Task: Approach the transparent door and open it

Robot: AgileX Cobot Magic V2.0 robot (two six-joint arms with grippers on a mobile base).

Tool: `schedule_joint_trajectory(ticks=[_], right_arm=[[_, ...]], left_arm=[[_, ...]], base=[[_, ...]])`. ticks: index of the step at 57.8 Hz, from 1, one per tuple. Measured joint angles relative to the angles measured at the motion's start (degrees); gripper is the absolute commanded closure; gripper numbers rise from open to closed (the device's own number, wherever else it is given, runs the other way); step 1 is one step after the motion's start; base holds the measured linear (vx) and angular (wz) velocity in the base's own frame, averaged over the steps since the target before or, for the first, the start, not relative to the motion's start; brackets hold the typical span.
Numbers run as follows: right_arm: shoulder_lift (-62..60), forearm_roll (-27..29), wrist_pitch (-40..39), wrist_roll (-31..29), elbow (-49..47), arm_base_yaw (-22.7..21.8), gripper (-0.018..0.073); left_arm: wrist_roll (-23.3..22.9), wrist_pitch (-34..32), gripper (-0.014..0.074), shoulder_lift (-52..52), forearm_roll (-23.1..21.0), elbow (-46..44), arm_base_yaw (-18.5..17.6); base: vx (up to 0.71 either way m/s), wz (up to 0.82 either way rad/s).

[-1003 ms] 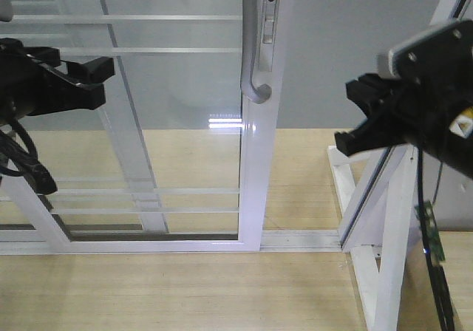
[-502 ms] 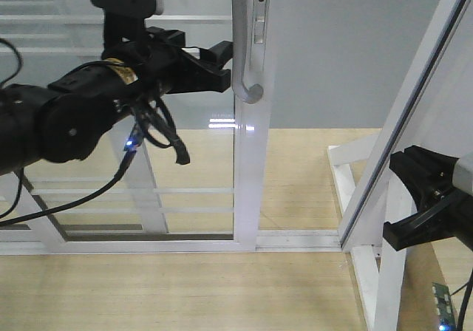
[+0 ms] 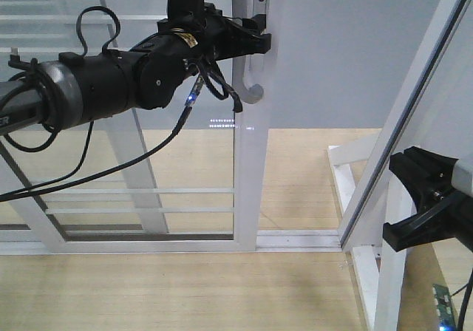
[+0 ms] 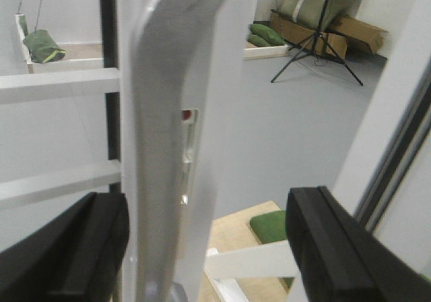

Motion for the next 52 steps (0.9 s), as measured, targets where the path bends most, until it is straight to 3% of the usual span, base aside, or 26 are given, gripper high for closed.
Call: schedule_joint_trajectory(ticks=[34,44,52], right_arm=[[0.0,0.0,0.0,0.0,0.0,0.0,0.0502],[0.0,0.0,0.1,0.0,0.0,0.0,0.0502],[0.0,0.0,0.1,0.0,0.0,0.0,0.0502]], left_arm=[[0.1,3.3,0.0038,8.4,-0.5,-10.8,3.7],[0.1,4.7,0.0257,9.1,-0.3,-12.2,3.6],[0.4,4.8,0.0527,9.1,0.2,-12.3,3.1]], base=[[0.0,0.0],[0.0,0.0],[0.0,0.0]])
